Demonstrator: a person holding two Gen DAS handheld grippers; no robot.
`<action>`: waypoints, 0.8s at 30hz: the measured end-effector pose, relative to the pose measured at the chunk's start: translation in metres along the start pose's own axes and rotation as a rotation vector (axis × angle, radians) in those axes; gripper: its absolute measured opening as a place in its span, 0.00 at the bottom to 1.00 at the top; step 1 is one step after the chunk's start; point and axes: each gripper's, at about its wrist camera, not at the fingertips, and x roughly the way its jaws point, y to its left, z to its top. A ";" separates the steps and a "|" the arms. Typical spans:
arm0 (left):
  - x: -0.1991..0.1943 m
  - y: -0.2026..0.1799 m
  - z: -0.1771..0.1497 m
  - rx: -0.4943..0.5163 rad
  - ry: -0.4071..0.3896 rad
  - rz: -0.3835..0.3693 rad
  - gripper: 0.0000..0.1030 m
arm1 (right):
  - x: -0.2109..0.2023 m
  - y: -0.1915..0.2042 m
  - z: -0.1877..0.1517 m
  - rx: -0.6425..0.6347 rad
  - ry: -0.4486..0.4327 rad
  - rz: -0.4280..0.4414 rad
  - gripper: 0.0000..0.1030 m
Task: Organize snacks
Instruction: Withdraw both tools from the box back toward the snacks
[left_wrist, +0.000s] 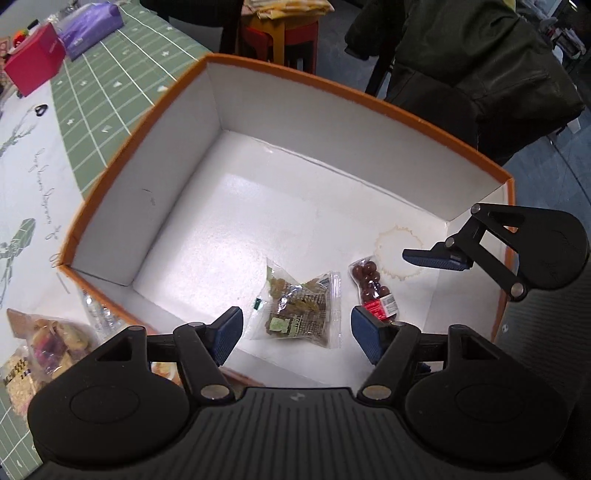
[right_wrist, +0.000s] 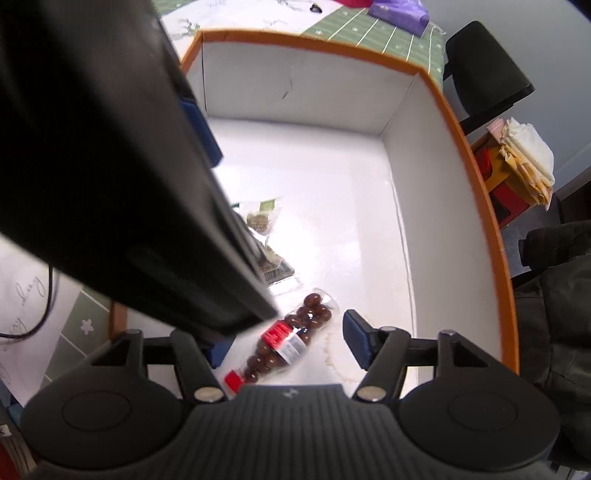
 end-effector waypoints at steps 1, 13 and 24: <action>-0.007 0.001 -0.001 -0.004 -0.014 -0.005 0.76 | -0.004 0.000 0.000 0.003 -0.008 -0.005 0.62; -0.080 0.030 -0.035 -0.084 -0.123 -0.006 0.77 | -0.061 0.013 0.009 0.030 -0.188 -0.041 0.66; -0.094 0.084 -0.108 -0.062 -0.020 0.123 0.77 | -0.071 0.072 0.033 -0.058 -0.254 0.074 0.70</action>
